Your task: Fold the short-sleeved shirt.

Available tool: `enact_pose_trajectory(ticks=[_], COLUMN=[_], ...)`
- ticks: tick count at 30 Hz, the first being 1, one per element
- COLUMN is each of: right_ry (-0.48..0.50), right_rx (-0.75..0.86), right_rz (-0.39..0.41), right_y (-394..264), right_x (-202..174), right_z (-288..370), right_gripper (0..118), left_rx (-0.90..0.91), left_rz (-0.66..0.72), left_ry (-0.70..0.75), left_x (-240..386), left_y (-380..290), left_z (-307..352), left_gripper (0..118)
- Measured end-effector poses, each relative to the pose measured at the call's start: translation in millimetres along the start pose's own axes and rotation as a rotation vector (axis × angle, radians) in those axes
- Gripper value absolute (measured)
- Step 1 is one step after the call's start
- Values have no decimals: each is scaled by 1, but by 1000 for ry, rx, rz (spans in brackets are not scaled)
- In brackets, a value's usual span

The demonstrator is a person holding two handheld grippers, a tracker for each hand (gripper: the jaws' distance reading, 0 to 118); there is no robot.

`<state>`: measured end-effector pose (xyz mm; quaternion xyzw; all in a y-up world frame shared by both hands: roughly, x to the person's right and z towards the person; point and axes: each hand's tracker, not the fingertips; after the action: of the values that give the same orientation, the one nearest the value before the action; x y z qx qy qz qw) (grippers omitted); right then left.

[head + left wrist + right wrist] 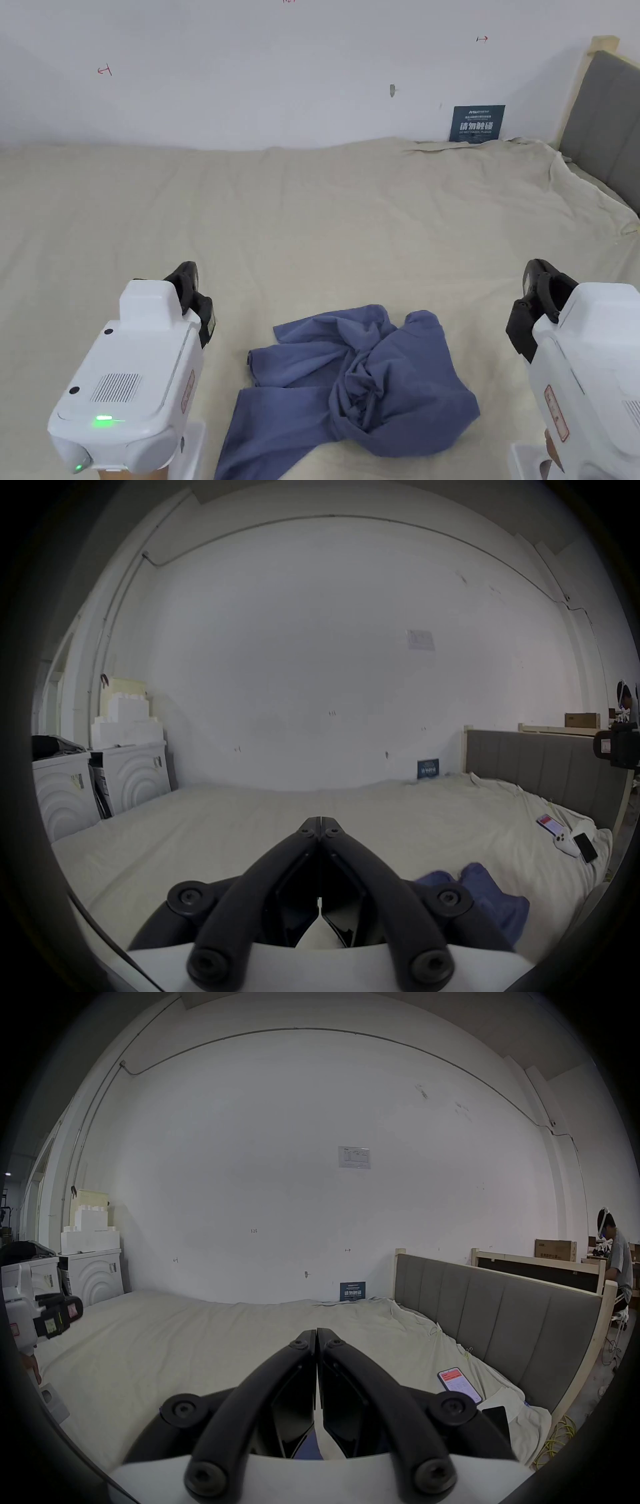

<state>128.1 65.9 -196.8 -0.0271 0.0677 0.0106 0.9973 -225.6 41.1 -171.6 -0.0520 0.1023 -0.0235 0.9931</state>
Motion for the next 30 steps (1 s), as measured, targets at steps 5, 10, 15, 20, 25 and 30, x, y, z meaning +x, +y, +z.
enact_pose_trajectory(ticks=[5,10,15,20,25,30], right_ry=[6,15,24,29,30,36], right_rx=[-5,-27,-45,-59,-74,-86], right_rz=[-1,-7,-8,-16,-24,-26], right_y=[1,-5,-10,-13,-14,-14], right_x=[-4,-5,-5,-3,-3,-5], right_z=[0,-5,-6,-7,-8,-7], right_gripper=[0,0,0,0,0,0], left_rx=[-277,-558,-753,-920,-1002,-1004], left_rz=[42,89,113,86,94,87], left_ry=[-53,-106,-115,-119,-98,-95], left_x=[-1,1,7,13,13,14], left_y=[-16,-57,-96,-130,-150,-154], left_z=[-15,-27,-29,-27,-27,-25], left_gripper=[0,0,0,0,37,82])
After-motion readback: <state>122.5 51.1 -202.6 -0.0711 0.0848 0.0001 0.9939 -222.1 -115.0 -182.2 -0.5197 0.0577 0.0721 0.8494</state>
